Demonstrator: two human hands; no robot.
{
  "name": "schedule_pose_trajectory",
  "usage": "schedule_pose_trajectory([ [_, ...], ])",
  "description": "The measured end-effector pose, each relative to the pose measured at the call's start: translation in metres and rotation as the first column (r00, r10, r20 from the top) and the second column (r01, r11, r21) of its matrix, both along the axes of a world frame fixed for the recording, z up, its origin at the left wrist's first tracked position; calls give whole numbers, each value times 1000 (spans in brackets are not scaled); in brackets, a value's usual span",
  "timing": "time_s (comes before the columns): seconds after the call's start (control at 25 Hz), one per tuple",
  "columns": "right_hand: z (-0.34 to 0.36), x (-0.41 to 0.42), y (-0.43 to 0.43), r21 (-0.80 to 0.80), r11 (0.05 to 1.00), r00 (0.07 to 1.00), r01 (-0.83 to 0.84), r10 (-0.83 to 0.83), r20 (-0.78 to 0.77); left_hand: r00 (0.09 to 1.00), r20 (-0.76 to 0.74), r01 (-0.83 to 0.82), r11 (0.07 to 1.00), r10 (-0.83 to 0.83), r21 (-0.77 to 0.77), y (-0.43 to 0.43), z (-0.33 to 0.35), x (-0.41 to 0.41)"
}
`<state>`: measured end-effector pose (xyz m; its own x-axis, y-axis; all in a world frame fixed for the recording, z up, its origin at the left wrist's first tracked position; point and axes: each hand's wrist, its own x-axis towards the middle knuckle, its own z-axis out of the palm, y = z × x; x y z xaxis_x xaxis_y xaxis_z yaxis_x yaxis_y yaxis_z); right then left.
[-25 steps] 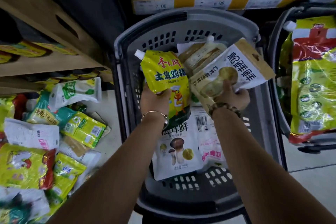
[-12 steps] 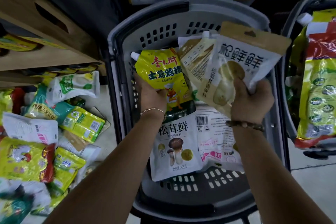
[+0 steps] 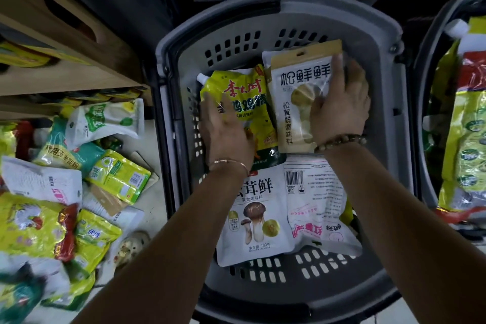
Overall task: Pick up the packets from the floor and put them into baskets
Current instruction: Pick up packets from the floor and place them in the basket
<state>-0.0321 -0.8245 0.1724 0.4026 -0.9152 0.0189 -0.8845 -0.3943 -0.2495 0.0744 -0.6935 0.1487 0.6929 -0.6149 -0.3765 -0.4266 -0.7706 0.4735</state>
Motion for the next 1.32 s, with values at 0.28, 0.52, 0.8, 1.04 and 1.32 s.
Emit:
schedule_pose_trajectory([
  [0.28,-24,-25,-15,400,907,918,-128,261,-299,930,-242,344,885,-275,316,-15,-17,10],
  [0.52,-42,-35,23,363,931,936,-42,164,-312,909,-230,406,866,-349,293,-14,-31,19],
  [0.8,-41,-29,21,380,925,937,-4,135,-321,915,-237,393,857,-327,333,-20,-22,20],
  [1.04,-3,-20,48,360,932,961,46,57,-271,932,-27,362,928,-361,93,6,35,22],
  [1.32,64,22,115,359,924,990,-134,138,14,979,31,201,939,-200,-280,90,103,39],
])
